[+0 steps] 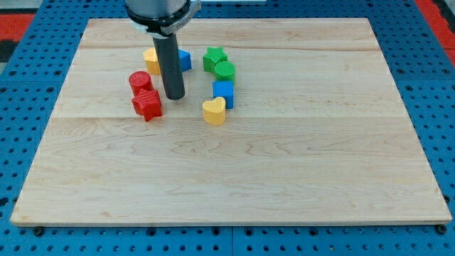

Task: Slightly move the blue triangle to the top

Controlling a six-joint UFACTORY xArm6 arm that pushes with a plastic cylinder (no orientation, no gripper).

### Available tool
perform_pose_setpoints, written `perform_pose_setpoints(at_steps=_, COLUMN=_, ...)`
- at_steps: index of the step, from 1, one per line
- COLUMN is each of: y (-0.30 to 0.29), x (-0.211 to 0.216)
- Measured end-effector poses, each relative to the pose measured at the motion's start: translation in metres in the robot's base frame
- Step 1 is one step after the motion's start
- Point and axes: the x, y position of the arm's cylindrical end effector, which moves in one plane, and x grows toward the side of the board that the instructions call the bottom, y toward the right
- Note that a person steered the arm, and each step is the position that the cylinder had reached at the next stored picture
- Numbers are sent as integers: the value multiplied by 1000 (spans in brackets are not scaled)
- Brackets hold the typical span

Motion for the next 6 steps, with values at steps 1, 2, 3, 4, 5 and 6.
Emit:
perform_pose_setpoints(at_steps=1, y=-1, x=-10)
perform_pose_setpoints(at_steps=2, y=-2, x=-20)
perform_pose_setpoints(at_steps=3, y=-10, x=-31)
perform_pose_setpoints(at_steps=4, y=-10, x=-41)
perform_pose_setpoints(at_steps=5, y=-10, x=-51)
perform_pose_setpoints(at_steps=6, y=-10, x=-58)
